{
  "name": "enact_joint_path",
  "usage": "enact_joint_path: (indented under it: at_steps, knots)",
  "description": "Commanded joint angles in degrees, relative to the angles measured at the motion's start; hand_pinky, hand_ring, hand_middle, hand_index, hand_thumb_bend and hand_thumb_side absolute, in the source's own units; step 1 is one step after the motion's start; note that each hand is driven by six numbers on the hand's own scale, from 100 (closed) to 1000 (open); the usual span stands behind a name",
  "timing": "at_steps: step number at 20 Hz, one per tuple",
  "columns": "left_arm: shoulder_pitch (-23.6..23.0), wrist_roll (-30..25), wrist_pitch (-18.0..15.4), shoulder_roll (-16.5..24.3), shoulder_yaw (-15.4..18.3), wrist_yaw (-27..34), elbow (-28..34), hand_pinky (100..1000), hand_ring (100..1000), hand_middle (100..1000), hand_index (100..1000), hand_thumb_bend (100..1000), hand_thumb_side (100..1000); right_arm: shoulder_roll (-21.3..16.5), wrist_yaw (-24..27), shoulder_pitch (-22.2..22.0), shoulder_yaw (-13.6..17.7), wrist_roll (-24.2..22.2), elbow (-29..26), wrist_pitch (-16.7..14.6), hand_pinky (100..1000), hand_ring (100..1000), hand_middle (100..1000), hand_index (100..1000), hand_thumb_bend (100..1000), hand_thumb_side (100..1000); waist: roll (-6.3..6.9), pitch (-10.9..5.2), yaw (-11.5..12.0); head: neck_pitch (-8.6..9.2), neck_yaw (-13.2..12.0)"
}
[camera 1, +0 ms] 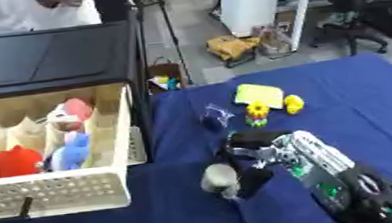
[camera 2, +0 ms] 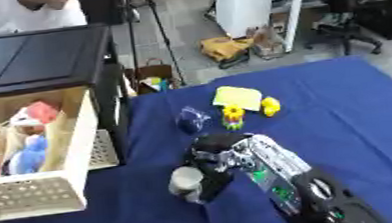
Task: Pick up objects from table and place into drawer.
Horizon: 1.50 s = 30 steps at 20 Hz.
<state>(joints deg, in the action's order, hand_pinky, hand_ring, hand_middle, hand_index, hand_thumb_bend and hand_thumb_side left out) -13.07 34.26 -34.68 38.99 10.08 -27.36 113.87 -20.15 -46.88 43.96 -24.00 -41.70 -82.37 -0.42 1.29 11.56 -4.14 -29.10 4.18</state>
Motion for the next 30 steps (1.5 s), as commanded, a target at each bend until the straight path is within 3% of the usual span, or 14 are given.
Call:
enact_joint_path:
  at_steps: [1,9,18,30]
  knots:
    - [0.0,17.7,-17.3,1.5,0.7,0.0,0.7,793,885,827,938,497,1000,-1.8,1.4,1.8,0.4,-0.2,-2.9,0.3,693,741,351,608,303,549,-0.01,-1.04,0.0,0.25,-0.2]
    - [-0.3,17.7,-17.3,1.8,0.8,0.2,0.7,794,884,827,938,496,1000,-3.2,4.7,4.3,0.9,-0.6,-7.5,0.6,692,729,340,595,282,576,-0.38,-1.52,0.0,-0.05,-0.4]
    - [-0.5,17.7,-17.3,2.3,0.8,0.6,0.7,794,884,827,937,495,1000,-3.2,8.7,13.6,1.2,-0.6,-11.6,1.3,701,733,338,599,257,617,-0.93,-2.14,0.8,-0.72,-0.3]
    - [0.1,17.7,-17.3,2.8,0.1,0.9,0.7,795,886,829,937,495,1000,4.9,6.0,25.4,2.4,2.4,-3.5,1.8,707,732,338,599,233,646,-2.19,-2.21,3.8,-1.42,1.0]
